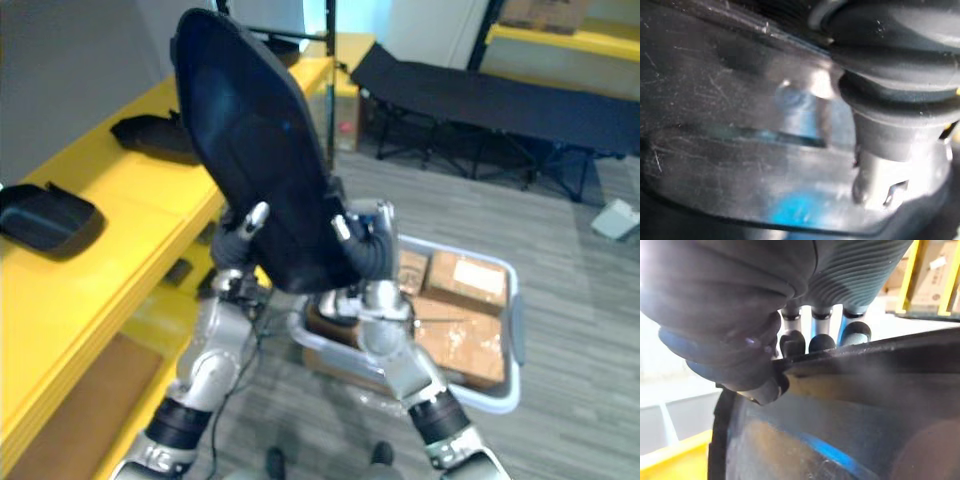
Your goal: Walk over and take plastic housings, then place them on the shelf
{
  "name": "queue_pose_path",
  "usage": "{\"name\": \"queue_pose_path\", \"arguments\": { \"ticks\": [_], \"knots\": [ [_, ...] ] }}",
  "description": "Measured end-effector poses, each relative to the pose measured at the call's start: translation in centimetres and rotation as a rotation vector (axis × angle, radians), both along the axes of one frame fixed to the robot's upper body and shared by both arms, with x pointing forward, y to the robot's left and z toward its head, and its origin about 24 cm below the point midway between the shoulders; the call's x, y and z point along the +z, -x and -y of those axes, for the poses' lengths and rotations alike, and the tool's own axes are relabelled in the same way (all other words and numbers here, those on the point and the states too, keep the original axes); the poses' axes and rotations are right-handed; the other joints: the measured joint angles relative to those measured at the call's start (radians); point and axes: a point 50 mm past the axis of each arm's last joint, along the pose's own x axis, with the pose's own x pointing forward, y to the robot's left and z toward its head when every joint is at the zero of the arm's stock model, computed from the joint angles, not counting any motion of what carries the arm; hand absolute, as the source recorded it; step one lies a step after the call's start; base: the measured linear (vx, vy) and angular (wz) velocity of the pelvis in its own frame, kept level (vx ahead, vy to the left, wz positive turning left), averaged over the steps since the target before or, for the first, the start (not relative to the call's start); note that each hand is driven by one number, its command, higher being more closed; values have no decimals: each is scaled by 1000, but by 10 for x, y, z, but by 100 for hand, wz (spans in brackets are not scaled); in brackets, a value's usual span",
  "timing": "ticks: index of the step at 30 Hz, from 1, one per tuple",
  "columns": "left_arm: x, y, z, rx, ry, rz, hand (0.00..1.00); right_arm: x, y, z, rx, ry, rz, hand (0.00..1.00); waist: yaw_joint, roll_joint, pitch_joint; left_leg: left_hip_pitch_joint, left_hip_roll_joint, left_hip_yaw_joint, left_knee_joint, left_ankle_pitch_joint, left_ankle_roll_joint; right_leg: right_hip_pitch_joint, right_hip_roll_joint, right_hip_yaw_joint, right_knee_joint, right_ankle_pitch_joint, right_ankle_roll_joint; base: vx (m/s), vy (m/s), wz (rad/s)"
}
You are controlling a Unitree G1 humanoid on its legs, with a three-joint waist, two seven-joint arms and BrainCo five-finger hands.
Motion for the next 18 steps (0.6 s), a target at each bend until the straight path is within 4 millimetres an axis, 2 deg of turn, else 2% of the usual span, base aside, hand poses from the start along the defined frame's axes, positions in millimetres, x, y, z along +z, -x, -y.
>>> {"name": "queue_pose_path", "arguments": {
  "ticks": [10,11,18],
  "knots": [
    [-8,2,2,-35,3,-32,100,-7,9,-2,2,-30,-6,100,-7,-1,-1,23,0,1,-4,0,0,19,0,-2,-2,0,0,0,0,0],
    [-9,2,2,-52,17,-34,100,-7,9,-2,3,-33,-3,0,-7,-2,-2,25,1,2,-4,0,0,21,0,-1,-2,-2,-3,-32,6,-1],
    [-19,1,5,-84,52,-78,100,-8,12,-6,17,-40,1,0,-8,-11,-37,31,6,4,-5,0,0,25,-1,-1,-3,-4,-5,-16,2,-1]
  ]
}}
